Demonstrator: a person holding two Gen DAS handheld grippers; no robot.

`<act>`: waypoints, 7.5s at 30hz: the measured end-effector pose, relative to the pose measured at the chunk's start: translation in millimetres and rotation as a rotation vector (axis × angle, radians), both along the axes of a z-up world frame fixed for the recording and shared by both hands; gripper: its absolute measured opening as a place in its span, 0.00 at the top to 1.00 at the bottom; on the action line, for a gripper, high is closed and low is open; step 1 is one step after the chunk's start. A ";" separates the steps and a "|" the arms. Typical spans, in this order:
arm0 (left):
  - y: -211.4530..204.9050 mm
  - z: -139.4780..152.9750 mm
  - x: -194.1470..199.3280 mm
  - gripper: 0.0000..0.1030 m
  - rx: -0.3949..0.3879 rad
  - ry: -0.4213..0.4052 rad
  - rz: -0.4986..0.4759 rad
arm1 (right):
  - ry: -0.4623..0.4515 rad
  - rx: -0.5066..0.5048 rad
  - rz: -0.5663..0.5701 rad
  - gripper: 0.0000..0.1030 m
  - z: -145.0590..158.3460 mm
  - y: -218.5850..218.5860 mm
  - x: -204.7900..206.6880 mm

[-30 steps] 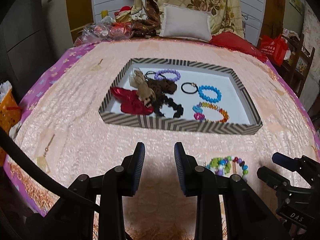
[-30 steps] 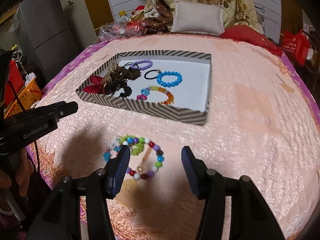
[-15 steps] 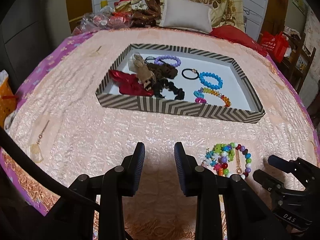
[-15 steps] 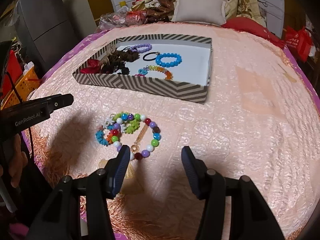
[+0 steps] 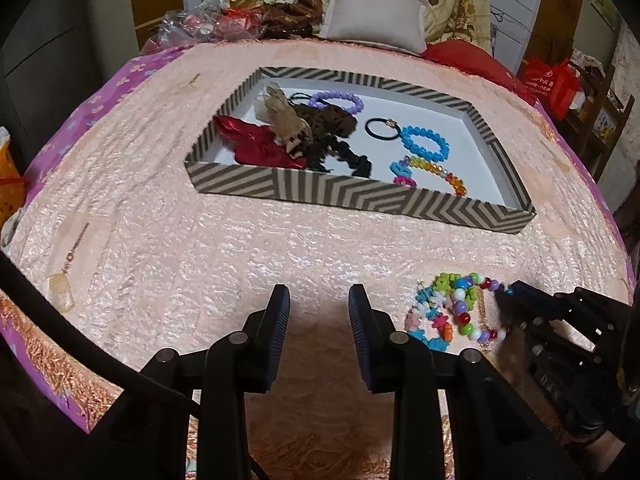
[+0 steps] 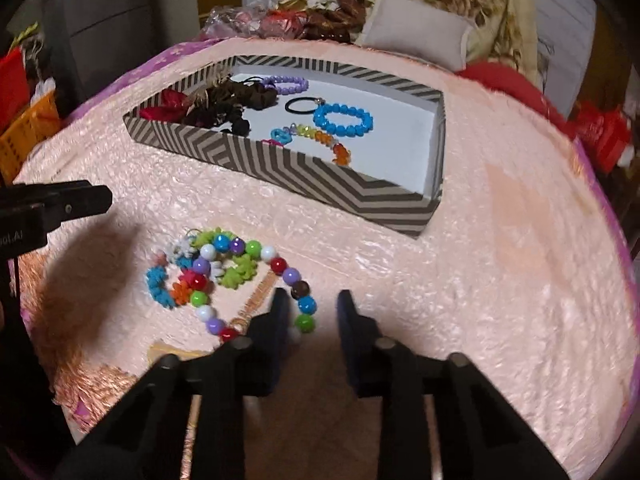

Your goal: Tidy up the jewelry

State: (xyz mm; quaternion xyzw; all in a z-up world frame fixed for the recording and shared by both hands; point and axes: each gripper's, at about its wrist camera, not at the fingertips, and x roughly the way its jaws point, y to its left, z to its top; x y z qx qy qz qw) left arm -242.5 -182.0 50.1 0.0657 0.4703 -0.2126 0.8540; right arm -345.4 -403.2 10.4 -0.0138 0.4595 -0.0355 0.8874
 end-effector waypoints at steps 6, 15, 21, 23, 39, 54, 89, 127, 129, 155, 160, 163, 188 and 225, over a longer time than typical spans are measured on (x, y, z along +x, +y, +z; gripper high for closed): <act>-12.1 -5.0 -3.8 0.69 -0.050 0.056 -0.077 | 0.017 0.011 -0.097 0.91 4.3 -38.4 -14.8; -51.0 -15.0 -16.7 0.65 -0.060 0.098 -0.233 | -0.021 0.085 -0.108 0.86 2.0 -52.4 -25.3; -75.8 -26.2 -20.8 0.65 0.025 0.046 -0.274 | -0.037 0.073 -0.070 0.70 0.9 -45.1 -28.4; -80.2 -26.9 -22.3 0.65 0.036 0.031 -0.282 | -0.040 0.050 -0.060 0.70 0.1 -42.0 -28.4; -20.0 3.7 7.8 0.87 -0.060 0.026 -0.173 | -0.142 0.032 -0.056 0.91 43.7 -44.3 -35.5; -17.8 68.6 20.8 0.87 -0.062 -0.104 -0.171 | -0.223 -0.032 0.033 0.91 103.0 -29.1 -12.8; -103.0 6.8 166.3 0.87 0.042 0.056 -0.047 | -0.022 -0.015 -0.075 0.91 30.4 -128.0 222.1; -9.2 39.7 24.8 0.71 0.033 -0.139 0.052 | -0.237 0.121 -0.119 0.32 62.2 7.8 18.2; -5.0 43.5 17.0 0.71 0.026 -0.152 0.049 | -0.244 0.136 -0.129 0.32 63.5 11.6 13.3; 13.5 63.9 -7.8 0.71 0.020 -0.238 0.088 | -0.243 0.137 -0.170 0.24 68.8 18.6 1.4; 12.6 67.0 -11.2 0.71 0.025 -0.261 0.090 | -0.228 0.140 -0.169 0.23 66.5 17.5 2.2; 12.6 68.1 -11.9 0.71 0.028 -0.270 0.092 | -0.229 0.136 -0.165 0.23 67.1 17.9 2.1; 15.4 57.7 -4.9 0.71 0.029 -0.232 0.112 | -0.205 0.122 -0.171 0.21 65.1 17.3 9.9; 9.7 39.2 5.2 0.71 0.049 -0.191 0.112 | -0.170 0.132 -0.163 0.21 50.8 16.6 26.0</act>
